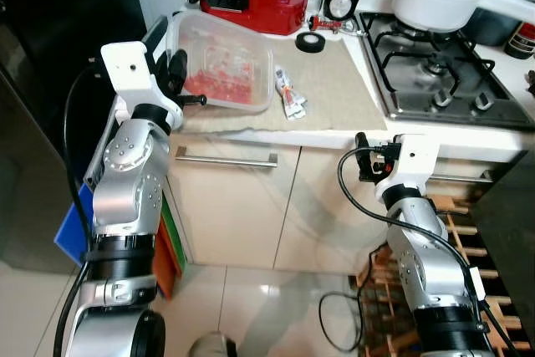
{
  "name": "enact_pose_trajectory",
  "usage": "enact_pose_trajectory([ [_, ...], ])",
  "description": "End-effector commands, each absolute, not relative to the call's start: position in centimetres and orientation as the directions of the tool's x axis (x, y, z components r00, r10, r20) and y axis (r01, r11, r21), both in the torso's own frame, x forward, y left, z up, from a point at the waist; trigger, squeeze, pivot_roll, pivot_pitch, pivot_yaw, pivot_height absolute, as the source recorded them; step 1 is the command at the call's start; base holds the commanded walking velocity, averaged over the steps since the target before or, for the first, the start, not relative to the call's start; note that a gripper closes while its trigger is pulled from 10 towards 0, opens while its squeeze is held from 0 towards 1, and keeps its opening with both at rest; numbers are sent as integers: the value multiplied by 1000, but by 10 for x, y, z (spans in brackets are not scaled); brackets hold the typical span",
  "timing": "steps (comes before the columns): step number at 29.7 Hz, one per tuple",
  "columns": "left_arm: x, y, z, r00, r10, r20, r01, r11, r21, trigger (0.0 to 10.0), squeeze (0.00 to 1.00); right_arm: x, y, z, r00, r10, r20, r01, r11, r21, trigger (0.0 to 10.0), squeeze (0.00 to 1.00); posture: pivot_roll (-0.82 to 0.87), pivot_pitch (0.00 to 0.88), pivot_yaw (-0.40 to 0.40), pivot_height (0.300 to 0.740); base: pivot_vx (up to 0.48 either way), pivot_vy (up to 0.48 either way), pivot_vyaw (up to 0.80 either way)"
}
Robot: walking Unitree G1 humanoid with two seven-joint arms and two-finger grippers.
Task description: Restocking fridge
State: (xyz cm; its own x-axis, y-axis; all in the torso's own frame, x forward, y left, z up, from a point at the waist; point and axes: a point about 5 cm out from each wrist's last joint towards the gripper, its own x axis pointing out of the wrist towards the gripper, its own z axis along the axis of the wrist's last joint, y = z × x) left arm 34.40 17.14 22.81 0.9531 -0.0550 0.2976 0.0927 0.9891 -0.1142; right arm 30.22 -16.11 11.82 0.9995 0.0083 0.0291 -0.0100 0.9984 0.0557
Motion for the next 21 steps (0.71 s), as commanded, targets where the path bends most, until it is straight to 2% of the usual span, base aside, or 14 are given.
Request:
enact_pose_trajectory([
  [1,344,175,224,959,-31,281,47,998,-52,10000,0,302,-162,118,1000,3,30,-5,999,45,10000,31,137,0,-34,740,0,0,0],
  [11,338,176,264,896,28,444,-28,1000,-8,10000,0,300,-162,113,1000,4,18,-5,999,43,10000,27,140,0,-34,740,0,0,0],
  [21,334,170,270,889,-3,458,-1,1000,8,10000,0,300,-163,111,1000,2,14,-3,999,39,10000,27,139,0,-32,740,0,0,0],
])
